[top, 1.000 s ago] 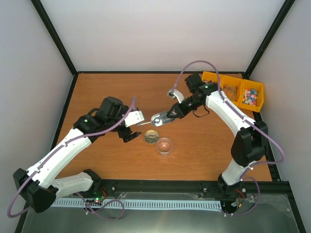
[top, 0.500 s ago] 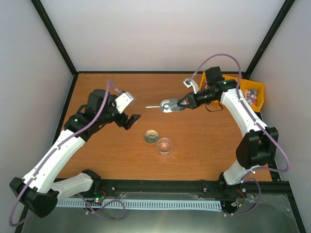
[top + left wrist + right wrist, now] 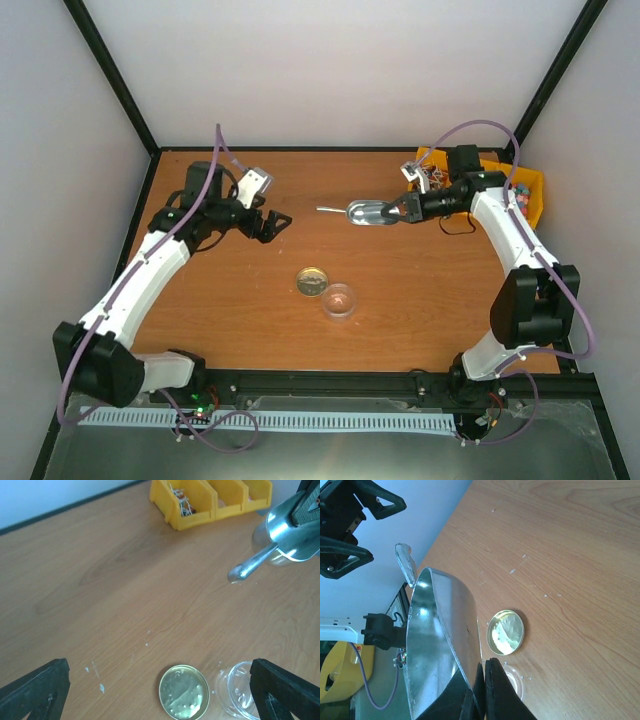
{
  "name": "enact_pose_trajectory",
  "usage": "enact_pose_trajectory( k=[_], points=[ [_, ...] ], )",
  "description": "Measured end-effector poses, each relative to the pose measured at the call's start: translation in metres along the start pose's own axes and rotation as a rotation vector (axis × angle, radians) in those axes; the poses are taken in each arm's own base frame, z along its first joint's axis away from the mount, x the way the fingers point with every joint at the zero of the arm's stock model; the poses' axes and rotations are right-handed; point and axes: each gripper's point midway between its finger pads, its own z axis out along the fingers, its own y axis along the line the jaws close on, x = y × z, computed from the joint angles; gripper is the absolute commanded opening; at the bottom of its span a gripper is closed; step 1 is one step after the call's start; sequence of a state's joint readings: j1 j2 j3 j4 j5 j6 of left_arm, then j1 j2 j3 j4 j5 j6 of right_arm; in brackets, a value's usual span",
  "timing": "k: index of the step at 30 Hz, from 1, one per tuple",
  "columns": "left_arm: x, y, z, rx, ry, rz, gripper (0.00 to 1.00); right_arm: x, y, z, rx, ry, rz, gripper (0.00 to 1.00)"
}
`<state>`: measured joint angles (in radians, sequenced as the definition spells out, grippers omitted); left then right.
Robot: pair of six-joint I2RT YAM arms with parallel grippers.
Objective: Pack the candies
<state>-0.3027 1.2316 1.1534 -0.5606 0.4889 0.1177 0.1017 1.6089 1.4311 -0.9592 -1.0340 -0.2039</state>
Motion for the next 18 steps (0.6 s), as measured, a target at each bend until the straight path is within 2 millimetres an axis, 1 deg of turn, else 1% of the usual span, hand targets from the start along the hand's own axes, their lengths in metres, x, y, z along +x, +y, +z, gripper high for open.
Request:
enact_pose_trajectory(
  k=[2,4,9,13,18],
  points=[
    [0.003,-0.001,0.008,0.032,0.030,0.001,1.00,0.003,-0.005,-0.002,-0.003,-0.006,0.023,0.03],
    [0.004,-0.004,0.010,0.067,0.037,0.017,1.00,0.006,-0.009,-0.003,-0.009,-0.010,0.040,0.03],
    [-0.004,-0.016,0.005,0.129,0.016,0.090,1.00,0.013,-0.011,-0.002,-0.030,-0.007,0.068,0.03],
    [-0.002,-0.035,-0.001,0.226,0.004,0.180,1.00,0.018,-0.008,0.001,-0.070,-0.008,0.084,0.03],
    [-0.002,-0.055,-0.009,0.287,-0.025,0.310,1.00,0.019,-0.001,0.002,-0.126,-0.014,0.091,0.03]
  ],
)
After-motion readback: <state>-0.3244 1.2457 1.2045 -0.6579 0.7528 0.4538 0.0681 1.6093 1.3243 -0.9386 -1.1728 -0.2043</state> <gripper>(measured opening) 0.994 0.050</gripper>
